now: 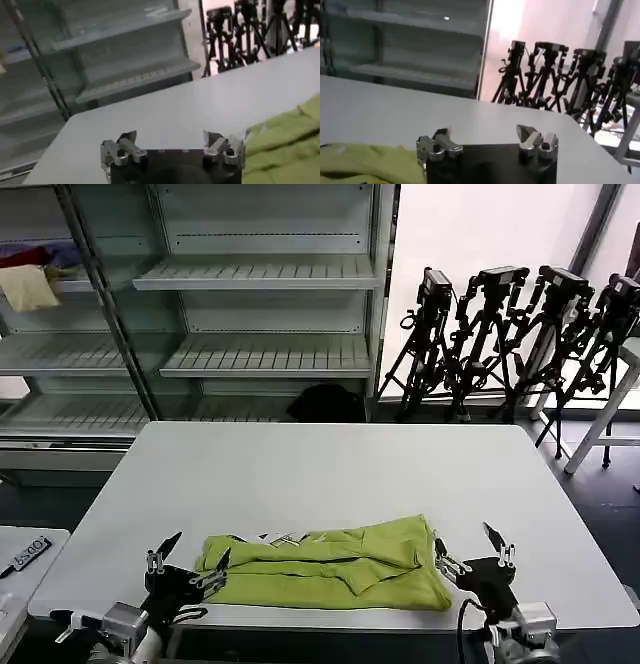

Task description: Fold and organize the clothes.

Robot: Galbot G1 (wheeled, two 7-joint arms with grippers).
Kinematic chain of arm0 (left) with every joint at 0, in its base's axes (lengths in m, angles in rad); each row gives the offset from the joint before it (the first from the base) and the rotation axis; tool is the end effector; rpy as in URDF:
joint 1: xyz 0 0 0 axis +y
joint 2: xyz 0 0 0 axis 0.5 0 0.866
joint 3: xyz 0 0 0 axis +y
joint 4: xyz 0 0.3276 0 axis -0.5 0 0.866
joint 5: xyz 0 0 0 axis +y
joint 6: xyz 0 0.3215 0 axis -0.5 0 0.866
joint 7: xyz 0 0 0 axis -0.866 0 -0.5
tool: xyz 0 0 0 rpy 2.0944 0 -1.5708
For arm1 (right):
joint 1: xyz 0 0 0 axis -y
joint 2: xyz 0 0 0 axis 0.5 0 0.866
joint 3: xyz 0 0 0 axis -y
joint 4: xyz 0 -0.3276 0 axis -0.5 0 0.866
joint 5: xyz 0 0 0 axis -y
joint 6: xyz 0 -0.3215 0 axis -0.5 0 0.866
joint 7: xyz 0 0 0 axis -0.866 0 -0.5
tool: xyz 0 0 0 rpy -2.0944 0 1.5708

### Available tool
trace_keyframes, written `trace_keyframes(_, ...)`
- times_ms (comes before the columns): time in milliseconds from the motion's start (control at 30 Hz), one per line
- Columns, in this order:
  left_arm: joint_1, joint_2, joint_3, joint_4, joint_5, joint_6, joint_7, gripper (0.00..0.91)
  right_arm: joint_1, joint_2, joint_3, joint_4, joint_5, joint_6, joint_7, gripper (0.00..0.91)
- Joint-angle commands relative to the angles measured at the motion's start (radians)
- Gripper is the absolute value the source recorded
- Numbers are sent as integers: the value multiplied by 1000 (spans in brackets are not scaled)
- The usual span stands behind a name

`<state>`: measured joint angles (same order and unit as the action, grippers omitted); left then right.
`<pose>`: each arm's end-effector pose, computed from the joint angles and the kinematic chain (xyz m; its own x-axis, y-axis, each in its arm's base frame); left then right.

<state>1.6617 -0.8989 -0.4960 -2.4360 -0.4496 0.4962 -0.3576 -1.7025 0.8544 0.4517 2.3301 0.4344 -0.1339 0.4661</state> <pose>0.1308 0.0471 -0.1761 -0.9384 0.0924 0.3331 0.1651 0.9664 0.1971 0.1289 -0.0572 -0.2140 -0.9894 -0.0356 0.1409 -0.0555 0.9886 -0.1402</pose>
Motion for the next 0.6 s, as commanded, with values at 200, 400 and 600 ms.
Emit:
trace_keyframes(200, -13, -353, 14, 152, 36, -191, 11, 907, -231, 44, 112, -90, -74, 429, -120, 907)
trace_keyframes(400, 16, -368, 14, 195, 14, -255, 7, 907, -245, 30, 182, -136, 54, 452, -159, 907)
trace_keyframes(600, -7, -424, 96, 274, 58, -289, -1, 907, -233, 35, 191, -139, 81, 442, -185, 907)
